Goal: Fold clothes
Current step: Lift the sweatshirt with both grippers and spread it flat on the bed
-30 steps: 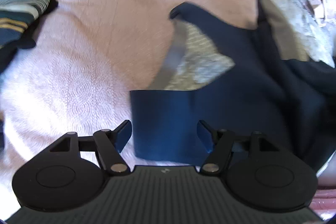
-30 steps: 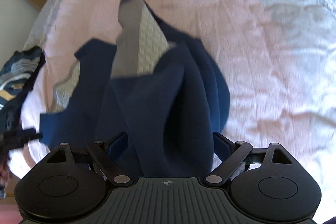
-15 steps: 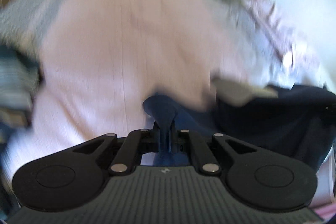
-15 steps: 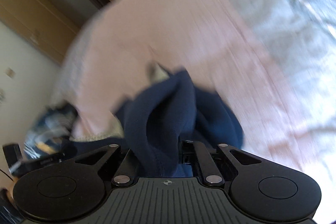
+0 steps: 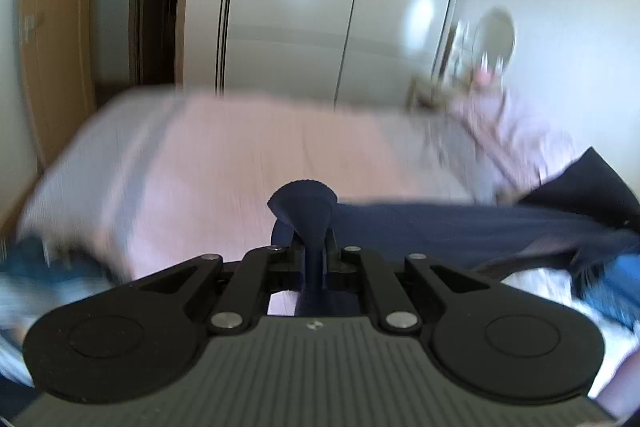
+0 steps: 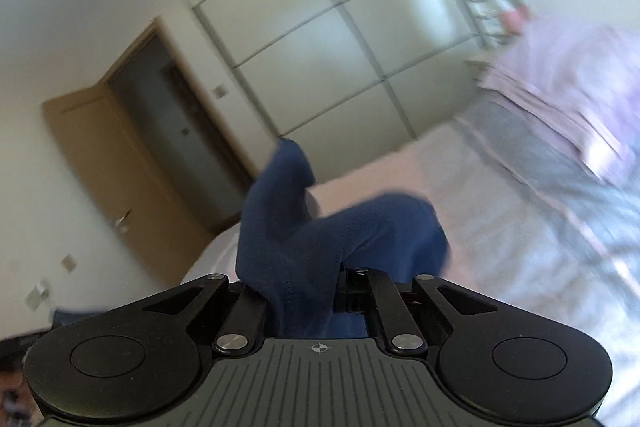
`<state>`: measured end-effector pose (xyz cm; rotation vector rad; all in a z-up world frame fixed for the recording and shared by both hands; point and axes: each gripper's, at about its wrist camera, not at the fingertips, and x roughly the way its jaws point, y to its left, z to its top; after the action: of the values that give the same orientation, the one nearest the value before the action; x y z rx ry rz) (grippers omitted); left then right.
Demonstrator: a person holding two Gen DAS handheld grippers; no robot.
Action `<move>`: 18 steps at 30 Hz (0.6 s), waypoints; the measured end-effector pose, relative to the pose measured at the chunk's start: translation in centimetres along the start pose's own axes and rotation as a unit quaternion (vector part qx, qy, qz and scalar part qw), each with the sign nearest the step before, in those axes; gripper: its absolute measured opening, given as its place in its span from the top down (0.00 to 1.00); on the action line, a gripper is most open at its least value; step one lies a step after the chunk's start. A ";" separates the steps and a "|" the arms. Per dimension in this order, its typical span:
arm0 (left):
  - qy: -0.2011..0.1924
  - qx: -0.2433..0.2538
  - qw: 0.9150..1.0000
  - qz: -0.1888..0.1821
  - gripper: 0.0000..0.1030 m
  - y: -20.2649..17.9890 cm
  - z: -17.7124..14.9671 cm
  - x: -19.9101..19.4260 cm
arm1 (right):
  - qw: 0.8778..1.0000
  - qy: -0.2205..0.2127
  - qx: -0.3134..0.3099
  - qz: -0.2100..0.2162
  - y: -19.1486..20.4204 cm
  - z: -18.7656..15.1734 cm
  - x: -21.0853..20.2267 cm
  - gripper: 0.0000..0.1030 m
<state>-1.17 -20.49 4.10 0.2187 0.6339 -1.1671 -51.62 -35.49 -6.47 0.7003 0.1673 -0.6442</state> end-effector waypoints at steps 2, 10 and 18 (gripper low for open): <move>0.064 -0.039 0.997 -0.004 0.94 -0.4 -5.6 1.2 | 0.997 0.033 0.046 -0.046 -3.7 -4.6 -1.3 0.95; 0.351 -0.101 0.930 0.039 0.88 -1.4 -26.8 6.3 | 0.917 0.259 0.181 -0.242 -17.3 -20.8 -3.6 0.72; 0.303 -0.062 0.950 0.035 0.81 1.8 -21.8 7.9 | 0.933 0.233 0.145 -0.234 -15.5 -19.0 -3.6 0.47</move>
<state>-5.24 -15.67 -18.26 0.4972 1.2258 -0.9814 -62.53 -30.47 -28.14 1.1111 0.7068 -0.9616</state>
